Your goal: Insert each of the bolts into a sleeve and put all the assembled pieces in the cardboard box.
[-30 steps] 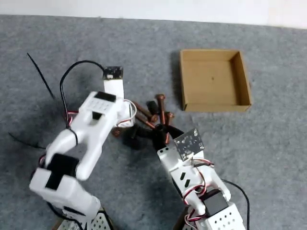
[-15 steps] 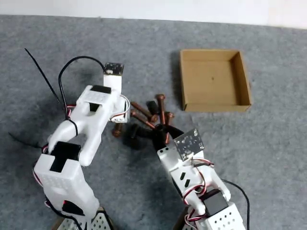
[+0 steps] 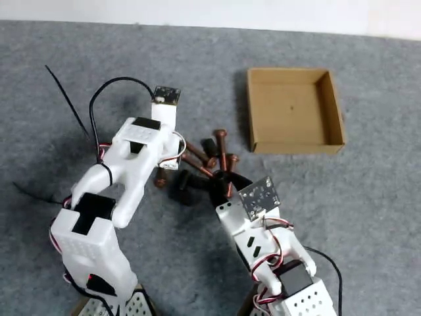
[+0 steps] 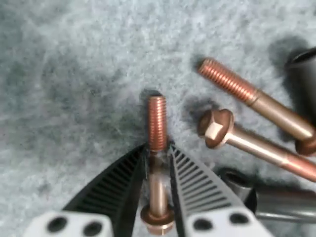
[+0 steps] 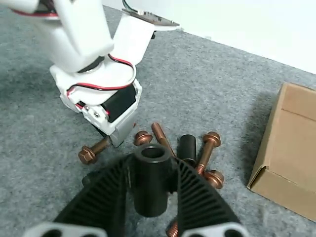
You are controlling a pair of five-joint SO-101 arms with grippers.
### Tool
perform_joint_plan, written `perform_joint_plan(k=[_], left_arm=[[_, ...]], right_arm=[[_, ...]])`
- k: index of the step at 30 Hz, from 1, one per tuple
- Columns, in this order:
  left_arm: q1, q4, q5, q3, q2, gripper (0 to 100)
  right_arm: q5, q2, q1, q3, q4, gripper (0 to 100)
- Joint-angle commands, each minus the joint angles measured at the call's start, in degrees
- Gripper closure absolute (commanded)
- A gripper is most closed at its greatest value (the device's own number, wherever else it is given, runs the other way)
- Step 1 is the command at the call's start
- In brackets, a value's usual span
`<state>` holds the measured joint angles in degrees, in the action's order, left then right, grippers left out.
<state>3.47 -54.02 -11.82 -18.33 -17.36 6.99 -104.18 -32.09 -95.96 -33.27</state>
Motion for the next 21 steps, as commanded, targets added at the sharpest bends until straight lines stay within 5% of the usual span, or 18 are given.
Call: perform_joint_plan(k=[1,9,21], left_arm=[[-1.0,-0.4,0.4,0.9,0.5,100],[-1.0,-10.4,3.5,3.4,12.2,100],[-2.0,-27.5,54.2,2.9,28.5,100]], right_arm=[[0.6,-1.3,0.8,-6.7,1.5,99.5],[0.6,-1.3,3.0,-6.5,1.5,99.5],[0.6,-1.3,3.0,-6.5,1.5,99.5]])
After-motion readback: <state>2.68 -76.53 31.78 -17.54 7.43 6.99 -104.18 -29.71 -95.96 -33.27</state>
